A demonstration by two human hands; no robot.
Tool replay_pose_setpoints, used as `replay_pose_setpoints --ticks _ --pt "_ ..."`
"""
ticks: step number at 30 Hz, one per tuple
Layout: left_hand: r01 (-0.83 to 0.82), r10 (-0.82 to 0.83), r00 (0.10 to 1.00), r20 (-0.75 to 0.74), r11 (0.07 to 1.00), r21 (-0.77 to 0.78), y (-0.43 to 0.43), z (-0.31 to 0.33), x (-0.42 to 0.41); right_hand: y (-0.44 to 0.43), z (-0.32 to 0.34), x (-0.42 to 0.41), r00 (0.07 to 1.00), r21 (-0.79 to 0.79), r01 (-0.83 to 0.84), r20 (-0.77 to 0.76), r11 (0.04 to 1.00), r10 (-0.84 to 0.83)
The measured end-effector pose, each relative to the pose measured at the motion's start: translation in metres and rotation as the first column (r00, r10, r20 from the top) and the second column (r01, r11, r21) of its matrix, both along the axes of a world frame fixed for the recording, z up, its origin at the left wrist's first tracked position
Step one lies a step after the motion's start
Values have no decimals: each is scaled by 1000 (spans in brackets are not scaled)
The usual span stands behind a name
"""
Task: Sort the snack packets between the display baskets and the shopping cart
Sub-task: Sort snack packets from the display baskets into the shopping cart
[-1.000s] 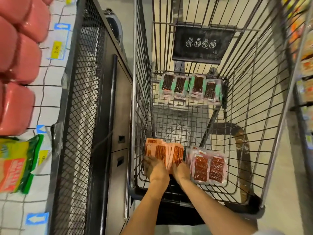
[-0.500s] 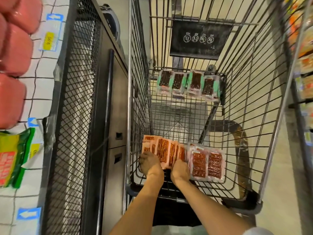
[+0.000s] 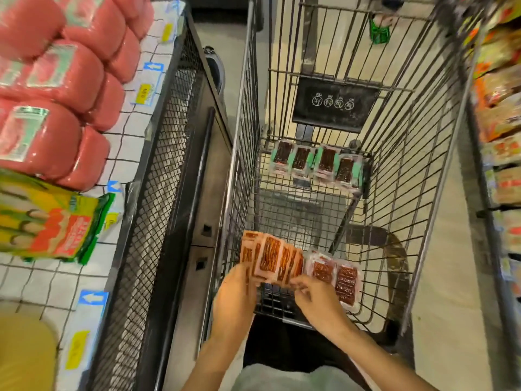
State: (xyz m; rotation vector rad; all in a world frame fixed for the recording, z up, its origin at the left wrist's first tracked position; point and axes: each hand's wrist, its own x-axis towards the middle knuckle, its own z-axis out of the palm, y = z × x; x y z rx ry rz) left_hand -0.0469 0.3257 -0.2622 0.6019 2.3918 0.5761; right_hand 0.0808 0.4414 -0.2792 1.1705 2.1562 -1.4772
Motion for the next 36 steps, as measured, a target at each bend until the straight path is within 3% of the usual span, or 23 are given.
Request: replay_pose_setpoints --ticks 4,8,12,16,25,30,36 --pt "-305 294 952 83 922 238 -76 65 39 3 60 46 946 85 -267 -167 960 277" --pt "-507 501 860 99 813 285 -143 106 97 -7 108 69 871 92 -427 -226 900 437" --pt "-556 595 799 -92 788 266 -196 129 154 -29 137 75 800 102 -527 -275 844 533" --pt "-620 669 719 -189 740 262 -243 145 207 -64 154 68 676 157 -636 -358 755 644" --pt "-762 860 449 -242 510 399 -358 153 294 -208 165 59 391 239 -794 -502 559 771" --pt "-782 876 426 -225 482 395 -452 157 328 -320 169 79 290 278 -826 -536 490 793" --pt "-750 860 473 -195 508 423 -546 186 352 -434 198 103 263 269 -819 -609 507 748"
